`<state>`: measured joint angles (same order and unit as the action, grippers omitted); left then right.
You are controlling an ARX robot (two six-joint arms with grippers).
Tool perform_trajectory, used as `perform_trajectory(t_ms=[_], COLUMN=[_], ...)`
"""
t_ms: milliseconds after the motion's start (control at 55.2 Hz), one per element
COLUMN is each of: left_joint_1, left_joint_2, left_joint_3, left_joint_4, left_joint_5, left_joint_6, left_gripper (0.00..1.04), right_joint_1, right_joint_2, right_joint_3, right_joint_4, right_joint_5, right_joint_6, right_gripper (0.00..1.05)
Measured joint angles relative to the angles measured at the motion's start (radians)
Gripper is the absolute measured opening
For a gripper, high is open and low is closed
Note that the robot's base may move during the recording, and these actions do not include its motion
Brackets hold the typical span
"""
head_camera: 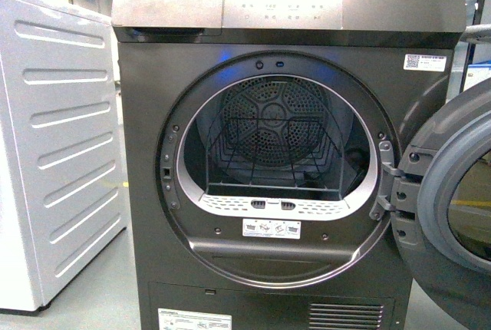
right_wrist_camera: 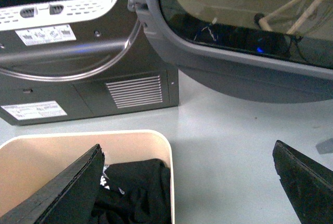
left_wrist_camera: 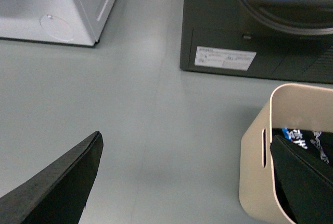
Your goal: Move hamper under clothes hanger
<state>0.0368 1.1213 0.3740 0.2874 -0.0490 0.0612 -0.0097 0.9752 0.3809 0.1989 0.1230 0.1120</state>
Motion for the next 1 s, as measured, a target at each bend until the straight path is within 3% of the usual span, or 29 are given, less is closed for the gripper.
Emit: perform_trajectory(t_ms=[489, 996], left_joint_1=[-0.024, -0.18], left_joint_2=[0.709, 0.941], left_joint_3=[0.235, 0.444], left_joint_4=[0.126, 0.108], left_joint_5=[-0.019, -0.039], left_joint_6=[0.026, -0.074], left_gripper=[0.98, 0.98], right_joint_1=[-0.054, -0.075], right_joint_2=[0.75, 1.025], right_joint_3=[0.148, 0.165], right_joint_4=[0.18, 0.303], right_joint_5=[-0.054, -0.09], right_joint_6=[-0.028, -0.036], right_gripper=[0.97, 0.97])
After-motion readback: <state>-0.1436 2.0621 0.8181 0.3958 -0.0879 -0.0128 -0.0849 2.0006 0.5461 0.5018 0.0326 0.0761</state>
